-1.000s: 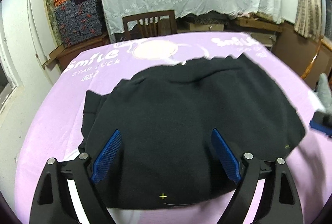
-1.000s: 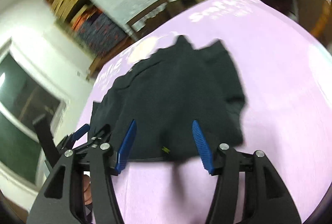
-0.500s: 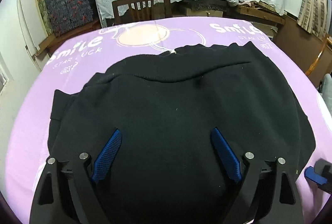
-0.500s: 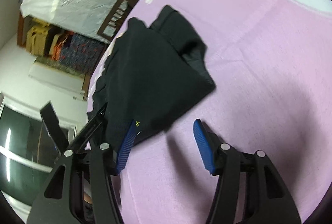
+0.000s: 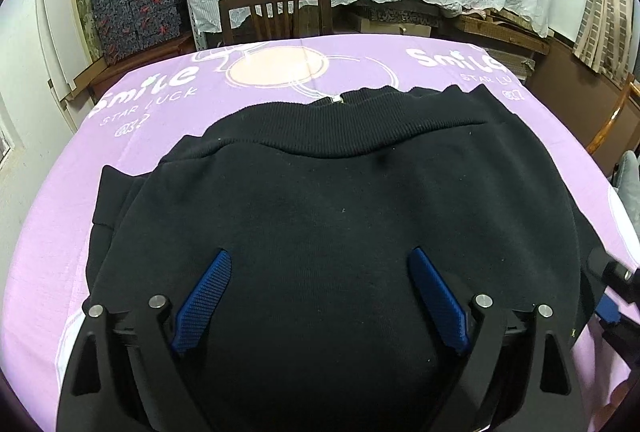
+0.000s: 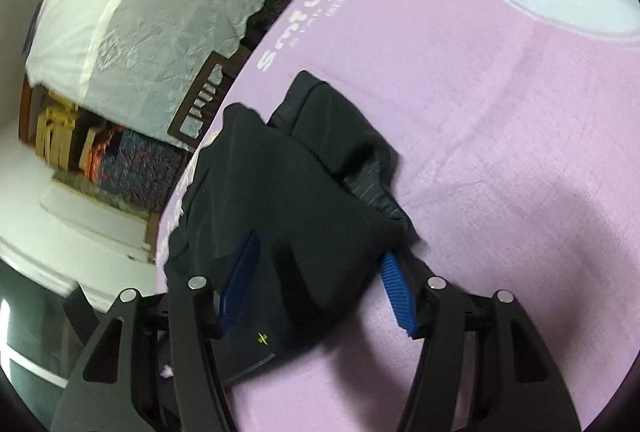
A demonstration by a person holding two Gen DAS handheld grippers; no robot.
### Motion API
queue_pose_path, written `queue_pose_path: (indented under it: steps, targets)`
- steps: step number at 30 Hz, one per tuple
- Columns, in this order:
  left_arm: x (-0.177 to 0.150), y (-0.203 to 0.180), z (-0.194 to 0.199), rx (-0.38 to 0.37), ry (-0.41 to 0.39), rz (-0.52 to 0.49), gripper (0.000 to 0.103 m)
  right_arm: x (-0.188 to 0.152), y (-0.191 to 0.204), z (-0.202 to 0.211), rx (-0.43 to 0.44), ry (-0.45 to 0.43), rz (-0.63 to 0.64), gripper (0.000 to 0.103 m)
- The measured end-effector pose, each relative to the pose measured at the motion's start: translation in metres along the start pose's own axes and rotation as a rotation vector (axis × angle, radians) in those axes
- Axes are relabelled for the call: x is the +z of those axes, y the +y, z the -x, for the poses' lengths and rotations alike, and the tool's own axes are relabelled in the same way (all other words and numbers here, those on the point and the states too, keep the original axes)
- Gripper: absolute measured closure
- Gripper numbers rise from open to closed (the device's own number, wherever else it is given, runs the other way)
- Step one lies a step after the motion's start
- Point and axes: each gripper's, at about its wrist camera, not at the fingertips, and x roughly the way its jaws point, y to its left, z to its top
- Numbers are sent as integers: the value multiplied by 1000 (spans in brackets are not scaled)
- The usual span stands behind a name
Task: Fold large clothes
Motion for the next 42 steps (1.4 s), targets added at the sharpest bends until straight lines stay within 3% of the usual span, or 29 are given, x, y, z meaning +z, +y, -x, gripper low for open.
queue_pose_path:
  steps: [4, 7, 11, 16, 19, 20, 27, 30, 34, 37, 38, 40, 42]
  targets:
    - [3, 19, 12, -59, -4, 76, 30, -5, -5, 3, 20, 10, -4, 53]
    - [6, 21, 7, -61, 15, 74, 31, -4, -4, 0, 17, -1, -4, 55]
    - [3, 2, -1, 45, -2, -15, 30, 1, 2, -12, 6, -25, 10, 55]
    - [1, 3, -2, 45, -1, -7, 29, 1, 13, -21, -24, -40, 66, 54]
    - [1, 2, -3, 52, -1, -9, 29, 3, 7, -24, -6, -1, 45, 79]
    - [1, 2, -3, 53, 0, -9, 29, 3, 6, -24, 4, 4, 35, 83]
    - [7, 10, -8, 24, 25, 1, 25, -9, 83, 6, -57, -122, 362, 90]
    - [11, 22, -9, -26, 52, 28, 25, -21, 121, 16, -54, -167, 491, 91]
    - [25, 53, 4, -175, 101, 133, 26, -49, 159, 22, -59, -220, 679, 91]
    - [40, 66, 36, -226, 54, 136, 26, -66, 167, 17, -46, -211, 756, 91]
    - [45, 67, 48, -258, 40, 130, 24, -73, 167, 15, -46, -208, 785, 91]
    - [54, 67, 75, -383, 7, 128, 9, -81, 168, 10, -53, -202, 828, 91]
    - [60, 60, 87, -443, -11, 114, 3, -86, 166, 8, -53, -202, 848, 91]
